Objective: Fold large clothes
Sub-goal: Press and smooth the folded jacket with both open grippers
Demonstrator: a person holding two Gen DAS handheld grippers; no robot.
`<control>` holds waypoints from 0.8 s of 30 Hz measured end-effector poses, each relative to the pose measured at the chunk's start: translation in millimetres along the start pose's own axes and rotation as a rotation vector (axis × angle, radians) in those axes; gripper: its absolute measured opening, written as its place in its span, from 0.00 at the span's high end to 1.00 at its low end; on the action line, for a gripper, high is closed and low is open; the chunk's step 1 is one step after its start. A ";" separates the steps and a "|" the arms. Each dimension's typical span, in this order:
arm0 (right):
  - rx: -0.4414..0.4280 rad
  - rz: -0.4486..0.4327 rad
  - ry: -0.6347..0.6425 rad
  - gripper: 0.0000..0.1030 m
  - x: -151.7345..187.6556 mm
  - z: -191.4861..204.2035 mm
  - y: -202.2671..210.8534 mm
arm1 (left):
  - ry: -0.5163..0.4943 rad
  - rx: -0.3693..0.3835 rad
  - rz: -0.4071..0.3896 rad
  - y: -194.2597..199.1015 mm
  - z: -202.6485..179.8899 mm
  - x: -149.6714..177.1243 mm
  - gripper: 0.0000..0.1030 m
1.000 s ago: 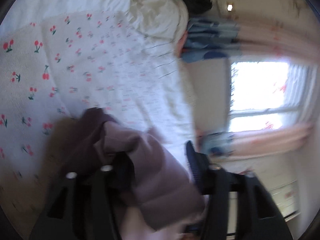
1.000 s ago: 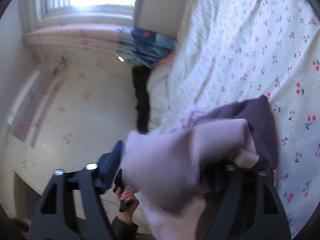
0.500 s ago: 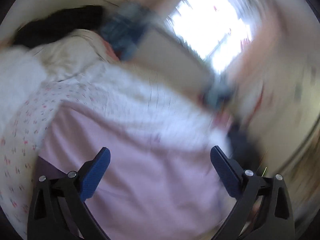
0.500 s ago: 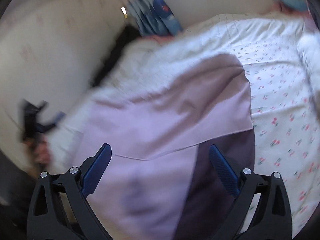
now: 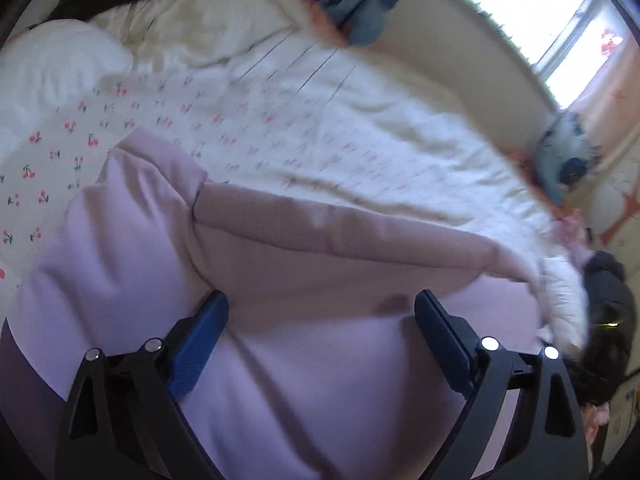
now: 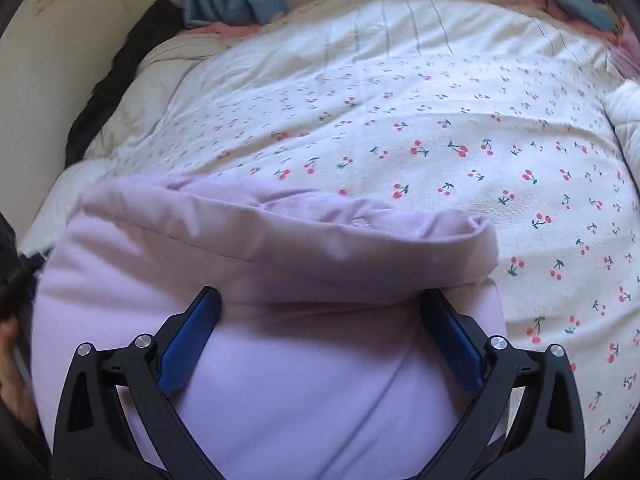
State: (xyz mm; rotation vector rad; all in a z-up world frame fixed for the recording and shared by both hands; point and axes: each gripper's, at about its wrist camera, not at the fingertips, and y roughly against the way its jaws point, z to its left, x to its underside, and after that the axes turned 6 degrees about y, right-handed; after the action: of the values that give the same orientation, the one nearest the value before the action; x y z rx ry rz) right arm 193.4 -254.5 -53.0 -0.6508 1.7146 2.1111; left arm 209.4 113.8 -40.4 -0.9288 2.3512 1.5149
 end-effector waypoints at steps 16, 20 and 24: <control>0.057 -0.069 0.061 0.06 84.5 12.8 70.9 | -0.169 -0.054 -0.022 66.1 14.9 57.4 0.12; 0.129 -0.022 0.049 0.06 46.3 7.0 25.3 | -0.131 -0.121 -0.009 32.5 6.9 34.2 0.11; 0.094 0.035 0.003 0.06 29.7 -8.1 18.9 | -0.110 -0.083 0.040 35.2 8.6 25.6 0.11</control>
State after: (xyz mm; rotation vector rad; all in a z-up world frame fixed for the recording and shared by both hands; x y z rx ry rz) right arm 159.6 -267.1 -55.0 -0.6016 1.8268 2.0388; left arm 166.9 121.0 -30.1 -0.7988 2.2587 1.6463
